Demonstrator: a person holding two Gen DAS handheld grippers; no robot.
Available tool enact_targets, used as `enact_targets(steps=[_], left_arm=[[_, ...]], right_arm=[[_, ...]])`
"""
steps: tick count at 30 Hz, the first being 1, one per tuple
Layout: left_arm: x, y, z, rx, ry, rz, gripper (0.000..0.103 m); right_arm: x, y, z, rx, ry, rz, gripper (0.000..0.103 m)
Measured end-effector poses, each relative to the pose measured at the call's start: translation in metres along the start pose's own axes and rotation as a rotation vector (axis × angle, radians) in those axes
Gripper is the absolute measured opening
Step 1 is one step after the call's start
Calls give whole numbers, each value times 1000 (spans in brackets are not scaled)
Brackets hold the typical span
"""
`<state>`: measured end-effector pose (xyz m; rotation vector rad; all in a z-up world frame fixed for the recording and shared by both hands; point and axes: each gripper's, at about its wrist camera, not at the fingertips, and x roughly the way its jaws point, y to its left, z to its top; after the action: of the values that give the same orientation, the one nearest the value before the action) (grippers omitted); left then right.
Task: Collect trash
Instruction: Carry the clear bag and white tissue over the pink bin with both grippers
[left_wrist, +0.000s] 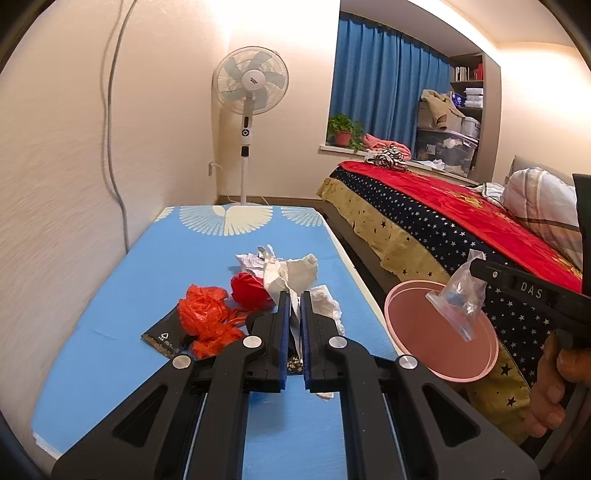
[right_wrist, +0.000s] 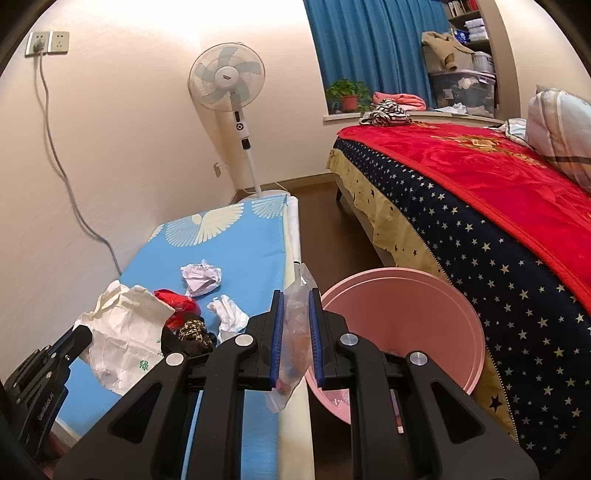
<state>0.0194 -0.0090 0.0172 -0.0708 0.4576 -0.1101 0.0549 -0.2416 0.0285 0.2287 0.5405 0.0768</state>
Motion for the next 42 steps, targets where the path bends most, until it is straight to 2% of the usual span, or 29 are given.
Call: enact_targets(steps=[28,42], left_arm=[[13,-7,5,-13,1,-10,6],[28,-25,9,-11,1,-36,6]], right_arm=[[8,-8,0,24,3,-44,14],[9,-26,6,54,-20,-88,14]])
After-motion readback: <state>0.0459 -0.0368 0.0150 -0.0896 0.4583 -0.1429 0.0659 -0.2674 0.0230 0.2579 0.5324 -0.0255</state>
